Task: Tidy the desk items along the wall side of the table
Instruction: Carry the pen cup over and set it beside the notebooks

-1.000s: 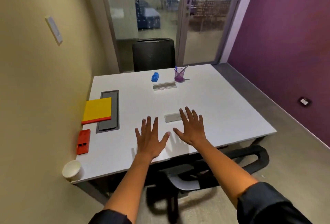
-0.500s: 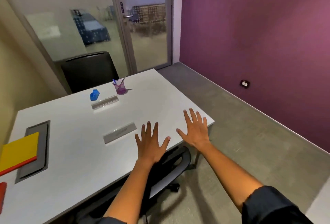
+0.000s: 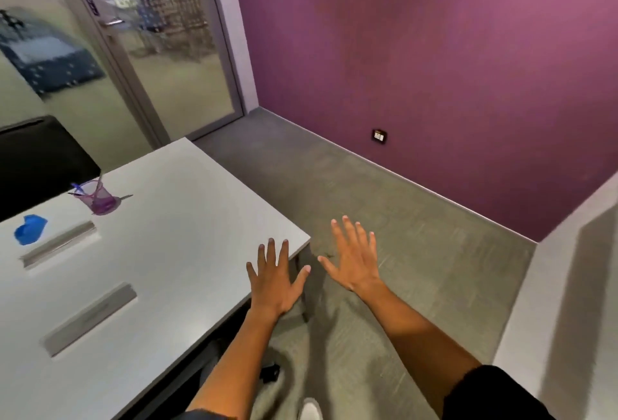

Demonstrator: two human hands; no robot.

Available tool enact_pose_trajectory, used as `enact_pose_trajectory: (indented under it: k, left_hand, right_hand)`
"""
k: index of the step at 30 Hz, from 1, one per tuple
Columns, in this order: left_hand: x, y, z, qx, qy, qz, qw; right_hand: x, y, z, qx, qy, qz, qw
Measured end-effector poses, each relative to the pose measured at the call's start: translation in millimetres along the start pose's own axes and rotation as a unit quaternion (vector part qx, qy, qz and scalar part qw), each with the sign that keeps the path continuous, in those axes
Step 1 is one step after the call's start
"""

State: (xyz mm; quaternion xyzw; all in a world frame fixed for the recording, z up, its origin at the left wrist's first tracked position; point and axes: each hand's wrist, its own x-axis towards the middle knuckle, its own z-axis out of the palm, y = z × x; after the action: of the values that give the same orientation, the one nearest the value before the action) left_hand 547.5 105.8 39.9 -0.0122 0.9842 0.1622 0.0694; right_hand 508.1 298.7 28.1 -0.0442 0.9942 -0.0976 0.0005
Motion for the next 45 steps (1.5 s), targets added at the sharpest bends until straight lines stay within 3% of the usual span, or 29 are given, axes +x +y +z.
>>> enact_pose_trajectory:
  k: [14, 22, 35, 45]
  left_hand:
    - [265, 123, 29, -0.001, -0.012, 0.095, 0.995]
    - [395, 155, 34, 0.0, -0.032, 0.092, 0.995]
    - [629, 215, 35, -0.018, -0.002, -0.033, 0.999]
    - [754, 176, -1, -0.046, 0.067, -0.169, 0.982]
  right_hand:
    - [189, 161, -22, -0.029, -0.005, 0.096, 0.995]
    - [316, 217, -24, -0.034, -0.014, 0.102, 0.994]
    - [620, 281, -34, -0.044, -0.043, -0.049, 0.997]
    - [807, 226, -21, -0.048, -0.085, -0.173, 0.98]
